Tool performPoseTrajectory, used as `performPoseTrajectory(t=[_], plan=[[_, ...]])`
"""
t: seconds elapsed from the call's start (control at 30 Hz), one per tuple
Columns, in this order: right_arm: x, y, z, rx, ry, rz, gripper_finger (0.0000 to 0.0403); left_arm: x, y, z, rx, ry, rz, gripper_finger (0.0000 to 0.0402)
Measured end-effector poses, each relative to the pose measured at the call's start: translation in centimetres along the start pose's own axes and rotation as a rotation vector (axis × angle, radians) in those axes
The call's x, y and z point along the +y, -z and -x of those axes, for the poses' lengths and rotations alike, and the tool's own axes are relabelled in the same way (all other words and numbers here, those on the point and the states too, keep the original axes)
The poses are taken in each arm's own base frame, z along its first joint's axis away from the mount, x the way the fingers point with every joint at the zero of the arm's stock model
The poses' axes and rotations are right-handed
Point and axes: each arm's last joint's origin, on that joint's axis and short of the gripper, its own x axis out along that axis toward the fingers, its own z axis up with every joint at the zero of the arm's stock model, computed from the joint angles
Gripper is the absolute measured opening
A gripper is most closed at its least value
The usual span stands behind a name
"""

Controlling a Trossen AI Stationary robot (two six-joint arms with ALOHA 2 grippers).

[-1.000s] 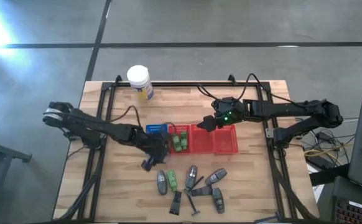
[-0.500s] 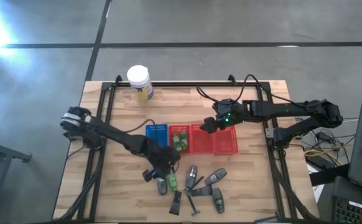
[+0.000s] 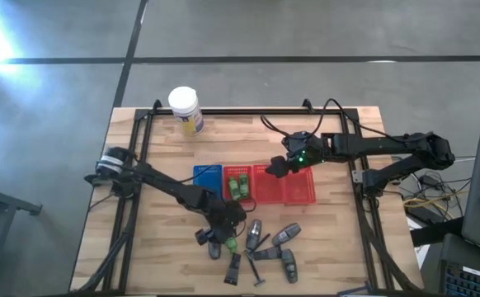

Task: Pick & Place Travel size toiletries
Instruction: Put the green shampoo into the left red basket

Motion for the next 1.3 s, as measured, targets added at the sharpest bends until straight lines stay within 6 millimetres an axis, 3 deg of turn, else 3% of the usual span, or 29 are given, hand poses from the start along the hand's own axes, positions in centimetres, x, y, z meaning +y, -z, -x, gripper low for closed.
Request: performPoseTrajectory(t=[0.33, 0.47, 0.7, 0.93, 1.1, 1.2, 1.3], plan=[[-0.2, 0.1, 0.0, 0.014, 0.017, 0.032, 0.0333, -0.1, 1.2, -0.9, 0.063, 0.042, 0.142, 0.0246], [-0.2, 0.1, 0.0, 0.015, 0.018, 0.033, 0.0325, -0.1, 1.3, -0.8, 0.077, 0.032, 0.210, 0.0223], [-0.1, 0.1, 0.3, 0.012, 0.007, 0.055, 0.0317, 0.5, 0.4, 0.8, 0.086, -0.037, 0.303, 0.0148], [0.2, 0.0, 2.3, -0.032, -0.043, 0.056, 0.0304, 0.6, -0.6, 3.8, 0.077, -0.157, 0.414, 0.0137], [-0.1, 0.0, 3.9, -0.122, -0.009, 0.008, 0.0296, 0.8, -1.8, 7.0, 0.056, -0.409, 0.573, 0.0137], [-0.5, 0.0, 4.7, -0.194, 0.037, -0.033, 0.0294, 1.1, -1.0, 8.6, 0.073, -0.669, 0.778, 0.0137], [-0.8, 0.0, 5.2, -0.246, 0.074, -0.060, 0.0298, 1.7, 0.7, 9.7, 0.007, -0.807, 1.090, 0.0137]])
